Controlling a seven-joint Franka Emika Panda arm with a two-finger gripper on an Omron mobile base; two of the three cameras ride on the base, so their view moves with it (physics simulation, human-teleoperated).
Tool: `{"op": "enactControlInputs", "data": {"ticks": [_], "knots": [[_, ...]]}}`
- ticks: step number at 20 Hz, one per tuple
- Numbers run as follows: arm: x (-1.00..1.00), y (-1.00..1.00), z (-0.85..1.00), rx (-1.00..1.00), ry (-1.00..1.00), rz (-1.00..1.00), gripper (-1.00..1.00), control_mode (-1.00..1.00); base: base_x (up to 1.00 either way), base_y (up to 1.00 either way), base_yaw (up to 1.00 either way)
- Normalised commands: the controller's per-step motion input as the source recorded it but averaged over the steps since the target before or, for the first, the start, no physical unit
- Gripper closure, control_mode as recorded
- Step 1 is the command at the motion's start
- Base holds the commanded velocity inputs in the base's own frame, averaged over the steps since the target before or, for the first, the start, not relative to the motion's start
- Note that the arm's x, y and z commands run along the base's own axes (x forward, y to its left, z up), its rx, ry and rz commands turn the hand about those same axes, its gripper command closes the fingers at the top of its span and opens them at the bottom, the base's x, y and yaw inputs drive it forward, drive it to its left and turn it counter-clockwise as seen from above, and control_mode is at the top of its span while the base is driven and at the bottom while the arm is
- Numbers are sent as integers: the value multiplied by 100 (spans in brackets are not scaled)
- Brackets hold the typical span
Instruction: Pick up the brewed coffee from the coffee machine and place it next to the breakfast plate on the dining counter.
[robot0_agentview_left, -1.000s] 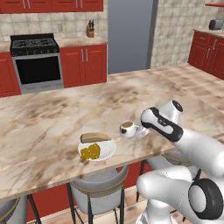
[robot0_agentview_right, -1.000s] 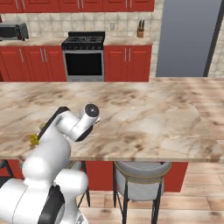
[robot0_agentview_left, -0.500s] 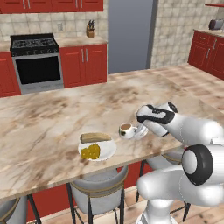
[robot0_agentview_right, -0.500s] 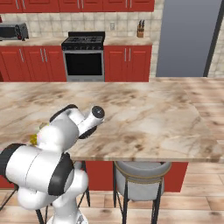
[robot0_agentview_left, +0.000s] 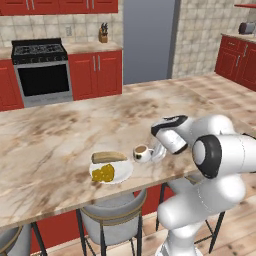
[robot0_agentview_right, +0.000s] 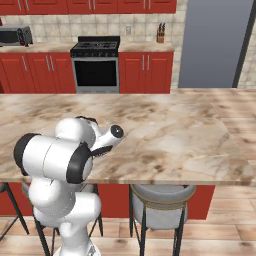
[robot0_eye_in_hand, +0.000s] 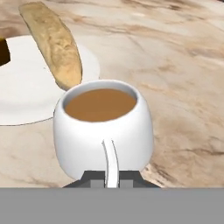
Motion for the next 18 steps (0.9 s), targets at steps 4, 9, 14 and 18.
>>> {"op": "enactControlInputs", "data": {"ticks": [4,9,14,18], "knots": [[23,0,-34,0,0,10,100,-100,0,0,0],[22,0,-32,-3,0,10,100,-100,0,0,0],[17,1,-22,-5,0,8,-100,-100,0,0,0],[-3,1,8,-6,-6,5,-100,-100,0,0,0]]}}
